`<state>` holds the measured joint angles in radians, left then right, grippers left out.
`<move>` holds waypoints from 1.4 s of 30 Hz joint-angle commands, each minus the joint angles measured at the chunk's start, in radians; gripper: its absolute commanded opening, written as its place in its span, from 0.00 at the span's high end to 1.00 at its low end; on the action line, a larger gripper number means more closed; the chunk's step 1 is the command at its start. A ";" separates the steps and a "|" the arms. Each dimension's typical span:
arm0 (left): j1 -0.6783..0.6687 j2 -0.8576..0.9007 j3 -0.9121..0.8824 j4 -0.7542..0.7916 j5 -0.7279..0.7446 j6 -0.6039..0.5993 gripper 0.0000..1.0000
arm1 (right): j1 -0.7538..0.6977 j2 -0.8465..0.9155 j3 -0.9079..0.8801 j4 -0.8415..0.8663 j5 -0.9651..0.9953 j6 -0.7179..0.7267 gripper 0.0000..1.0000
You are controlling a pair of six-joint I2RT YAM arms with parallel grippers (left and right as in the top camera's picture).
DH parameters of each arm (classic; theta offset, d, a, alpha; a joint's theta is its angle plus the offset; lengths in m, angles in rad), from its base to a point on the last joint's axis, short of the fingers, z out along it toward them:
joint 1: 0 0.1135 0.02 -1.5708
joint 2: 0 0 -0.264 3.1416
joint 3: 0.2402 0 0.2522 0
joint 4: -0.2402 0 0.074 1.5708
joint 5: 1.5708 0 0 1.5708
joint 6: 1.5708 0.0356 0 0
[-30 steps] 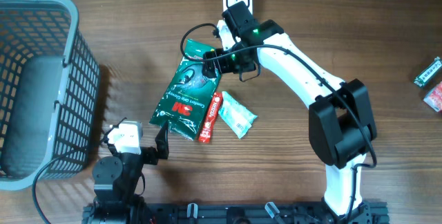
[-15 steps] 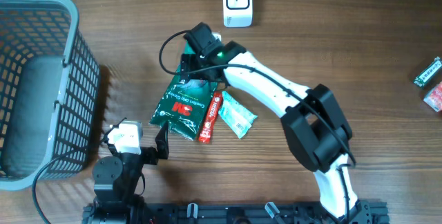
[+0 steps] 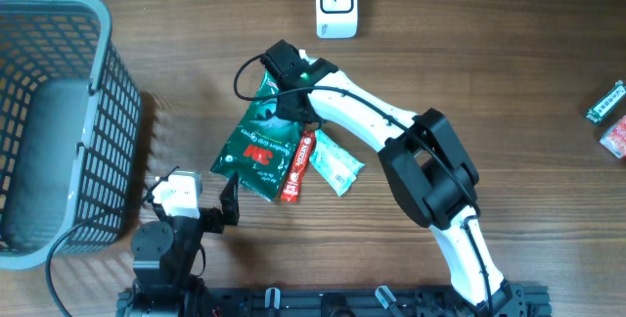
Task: Scan the item barcode
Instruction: 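Lift the glove pack with the right gripper and swing it rightward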
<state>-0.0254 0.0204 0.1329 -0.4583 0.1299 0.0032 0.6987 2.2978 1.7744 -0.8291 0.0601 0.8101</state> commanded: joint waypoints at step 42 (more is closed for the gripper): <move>-0.002 -0.006 0.001 -0.003 0.015 0.016 0.00 | -0.295 -0.358 0.119 -0.780 -0.064 0.478 0.95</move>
<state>-0.0250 0.0204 0.1329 -0.4580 0.1299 0.0032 0.4065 1.9186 1.9263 -1.6077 -0.0643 1.2713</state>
